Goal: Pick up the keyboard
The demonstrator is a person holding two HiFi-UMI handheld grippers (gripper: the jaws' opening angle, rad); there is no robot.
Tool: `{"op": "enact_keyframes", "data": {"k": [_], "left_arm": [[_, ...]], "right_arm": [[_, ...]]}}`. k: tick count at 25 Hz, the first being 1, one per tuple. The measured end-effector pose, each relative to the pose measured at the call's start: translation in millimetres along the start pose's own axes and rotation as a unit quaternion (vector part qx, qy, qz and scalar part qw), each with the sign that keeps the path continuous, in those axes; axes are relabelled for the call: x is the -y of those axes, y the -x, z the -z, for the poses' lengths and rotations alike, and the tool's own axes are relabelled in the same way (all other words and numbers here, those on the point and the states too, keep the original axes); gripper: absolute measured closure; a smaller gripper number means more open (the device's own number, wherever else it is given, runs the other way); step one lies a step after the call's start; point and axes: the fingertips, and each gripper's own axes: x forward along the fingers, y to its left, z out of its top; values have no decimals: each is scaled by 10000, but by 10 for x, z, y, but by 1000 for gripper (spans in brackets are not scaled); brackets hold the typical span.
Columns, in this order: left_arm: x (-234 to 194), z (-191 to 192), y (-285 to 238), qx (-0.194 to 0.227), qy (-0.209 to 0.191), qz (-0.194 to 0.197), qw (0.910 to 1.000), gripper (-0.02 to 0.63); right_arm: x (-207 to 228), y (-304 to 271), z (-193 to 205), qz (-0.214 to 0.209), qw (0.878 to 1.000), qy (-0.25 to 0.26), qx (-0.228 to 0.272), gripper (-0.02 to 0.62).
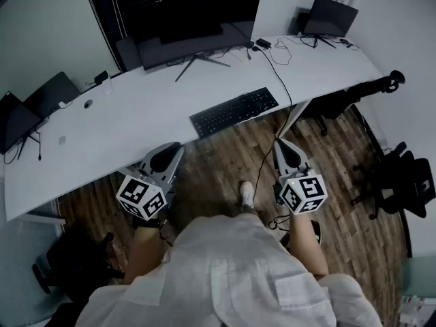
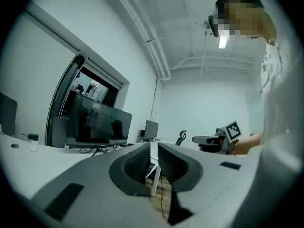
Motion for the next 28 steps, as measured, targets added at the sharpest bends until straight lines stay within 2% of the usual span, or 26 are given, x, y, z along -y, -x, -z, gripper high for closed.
{"op": "enact_keyframes", "data": {"k": [11, 16, 18, 20, 24, 25, 28], "left_arm": [[-32, 13, -97, 28, 41, -42, 10000, 558], [-52, 87, -192, -116, -128, -100, 9998, 558], [-77, 190, -256, -281, -182, -102, 9994, 558], [-132, 340, -322, -534, -212, -113, 9983, 558], [-239, 677, -538, -1151, -214, -8, 9931, 557], [-276, 757, -609, -1280, -176, -1, 9916, 548], [-420, 1038, -792, -1654, 118, -177, 9860, 451]], "right_arm": [[9, -156, -43, -210, 9997, 151, -4, 595], [84, -233, -29, -411, 9990, -198, 34, 592], [151, -295, 77, -459, 9986, -254, -120, 578], [202, -375, 209, -562, 9974, -277, -353, 494], [393, -585, 435, -750, 9938, -313, -756, 455], [461, -653, 489, -788, 9926, -366, -843, 439], [694, -860, 679, -853, 9883, -634, -1097, 402]]}}
